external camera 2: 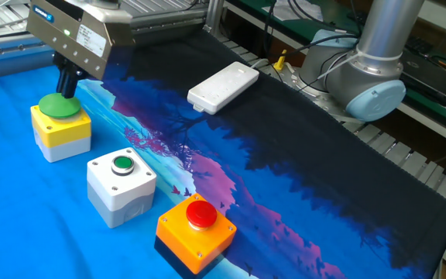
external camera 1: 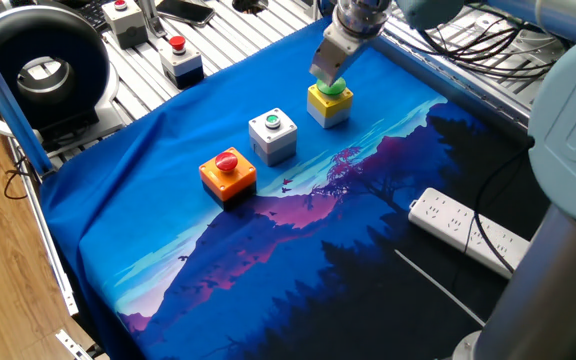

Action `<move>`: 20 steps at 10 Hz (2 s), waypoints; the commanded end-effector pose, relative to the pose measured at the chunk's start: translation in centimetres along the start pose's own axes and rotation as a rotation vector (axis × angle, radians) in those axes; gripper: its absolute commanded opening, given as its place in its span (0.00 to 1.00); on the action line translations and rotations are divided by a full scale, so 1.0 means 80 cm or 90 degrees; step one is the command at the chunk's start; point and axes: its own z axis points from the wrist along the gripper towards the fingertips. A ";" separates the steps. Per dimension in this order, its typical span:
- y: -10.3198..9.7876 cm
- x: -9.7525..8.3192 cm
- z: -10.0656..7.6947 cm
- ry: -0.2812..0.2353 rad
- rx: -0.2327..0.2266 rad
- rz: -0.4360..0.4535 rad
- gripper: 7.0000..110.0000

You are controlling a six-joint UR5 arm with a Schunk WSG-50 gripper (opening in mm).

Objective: Press three buttons from left to right in sequence

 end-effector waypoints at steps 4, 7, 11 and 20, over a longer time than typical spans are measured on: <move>0.023 0.068 -0.009 0.140 -0.044 0.060 0.00; 0.026 0.061 -0.009 0.128 -0.049 0.062 0.00; 0.004 0.045 0.000 0.111 -0.017 0.038 0.00; 0.007 0.029 0.020 0.096 -0.029 0.044 0.00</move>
